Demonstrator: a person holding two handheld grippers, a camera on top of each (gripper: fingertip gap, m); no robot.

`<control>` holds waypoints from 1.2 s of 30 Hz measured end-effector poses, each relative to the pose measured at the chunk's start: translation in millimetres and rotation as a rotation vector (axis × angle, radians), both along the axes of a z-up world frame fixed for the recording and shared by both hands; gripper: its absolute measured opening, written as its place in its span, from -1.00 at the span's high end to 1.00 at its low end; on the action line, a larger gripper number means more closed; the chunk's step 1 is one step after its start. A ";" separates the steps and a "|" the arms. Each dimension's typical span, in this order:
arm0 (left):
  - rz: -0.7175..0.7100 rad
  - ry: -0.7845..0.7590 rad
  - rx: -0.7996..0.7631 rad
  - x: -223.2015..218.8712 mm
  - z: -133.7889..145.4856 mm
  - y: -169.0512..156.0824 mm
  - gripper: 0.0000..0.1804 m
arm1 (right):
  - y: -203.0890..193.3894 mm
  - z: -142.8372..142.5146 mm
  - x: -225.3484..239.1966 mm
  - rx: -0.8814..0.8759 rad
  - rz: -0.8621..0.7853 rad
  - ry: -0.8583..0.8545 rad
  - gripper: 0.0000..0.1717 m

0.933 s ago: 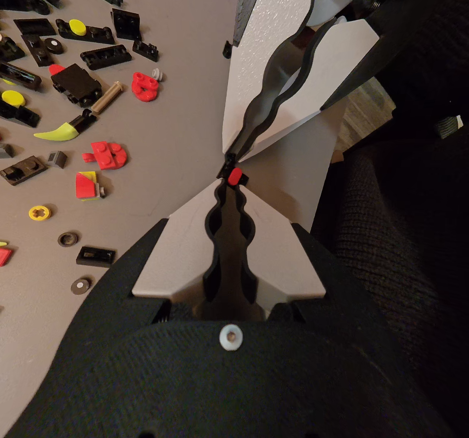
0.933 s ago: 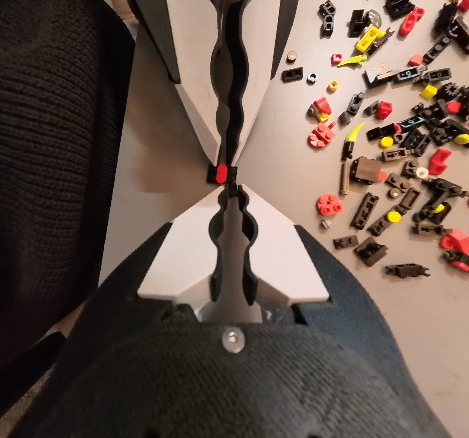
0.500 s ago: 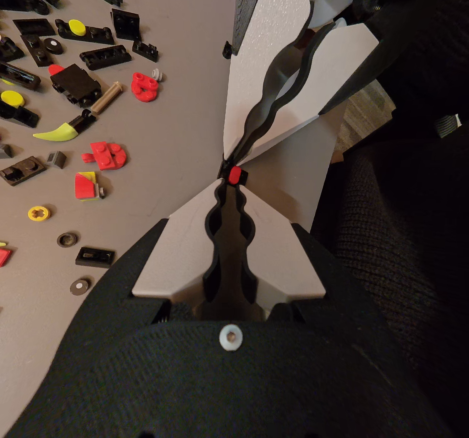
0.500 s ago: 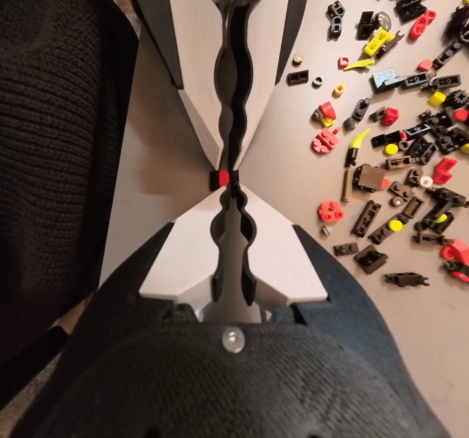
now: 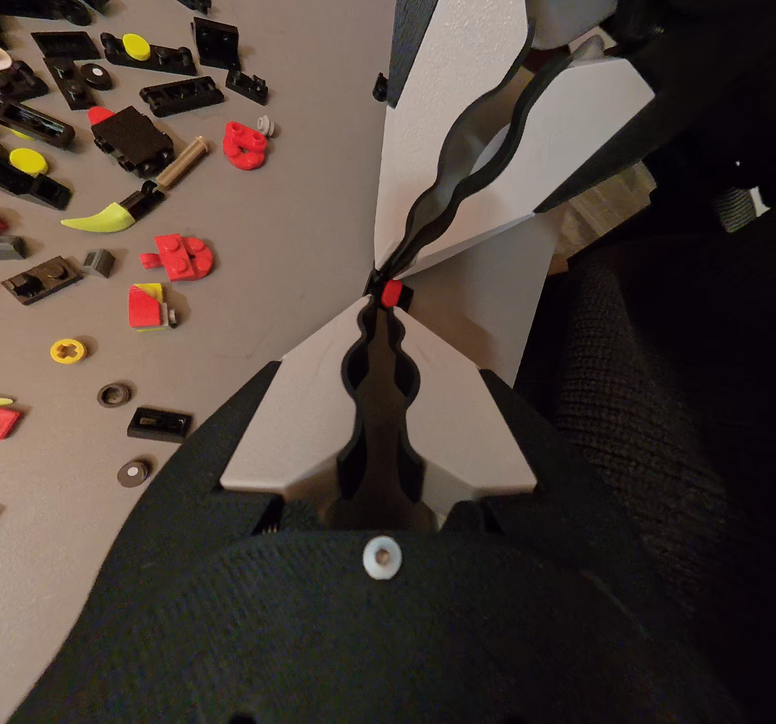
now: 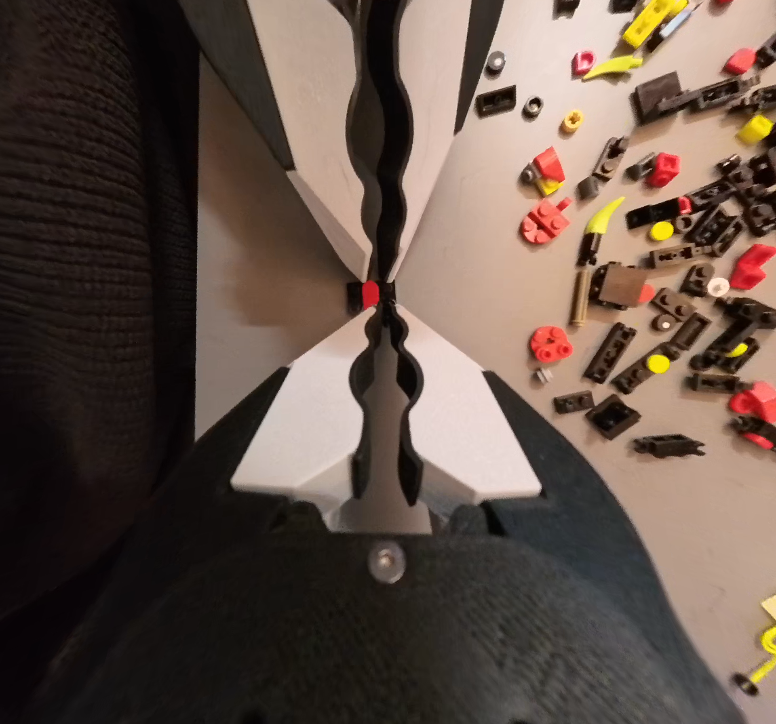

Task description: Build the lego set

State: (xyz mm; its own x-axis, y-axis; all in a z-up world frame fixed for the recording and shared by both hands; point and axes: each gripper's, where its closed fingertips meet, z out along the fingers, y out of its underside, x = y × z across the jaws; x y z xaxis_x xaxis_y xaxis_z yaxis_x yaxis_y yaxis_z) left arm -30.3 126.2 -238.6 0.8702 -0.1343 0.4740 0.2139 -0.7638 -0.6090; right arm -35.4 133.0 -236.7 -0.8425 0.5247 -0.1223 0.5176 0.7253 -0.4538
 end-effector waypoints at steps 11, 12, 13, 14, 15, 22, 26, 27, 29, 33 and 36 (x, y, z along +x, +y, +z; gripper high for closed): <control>0.042 0.024 0.000 -6.1 -1.5 2.9 1.00 | 0.0 -1.0 -0.4 0.107 -0.027 -0.082 0.99; 0.045 0.022 0.000 -6.2 -1.5 2.9 1.00 | 0.0 -1.1 -0.4 0.117 -0.031 -0.090 0.99; 0.046 0.023 0.001 -6.2 -1.5 3.0 1.00 | 0.0 -1.2 -0.4 0.125 -0.036 -0.099 0.99; 0.049 0.025 0.002 -6.3 -1.5 3.1 1.00 | 0.0 -1.3 -0.4 0.132 -0.040 -0.107 0.99; 0.052 0.027 0.002 -6.3 -1.4 3.1 1.00 | -0.1 -1.3 -0.4 0.138 -0.045 -0.116 0.99; 0.061 0.033 -0.007 -6.2 -1.6 2.9 1.00 | -0.3 -1.6 -1.0 0.165 -0.073 -0.156 1.00; 0.067 0.032 -0.008 -6.1 -1.6 2.9 1.00 | -0.4 -1.6 -1.2 0.153 -0.094 -0.178 0.99; 0.069 0.032 -0.008 -6.1 -1.6 2.9 1.00 | -0.5 -1.7 -1.3 0.159 -0.097 -0.180 0.99; 0.073 0.032 -0.008 -6.2 -1.5 3.0 1.00 | -0.5 -1.9 -1.3 0.173 -0.103 -0.177 0.99; 0.083 0.020 -0.010 -6.2 -1.5 3.1 1.00 | -0.7 -2.0 -1.7 0.173 -0.135 -0.181 1.00; 0.089 0.014 -0.011 -6.3 -1.5 3.1 1.00 | -0.8 -2.1 -2.1 0.167 -0.161 -0.187 1.00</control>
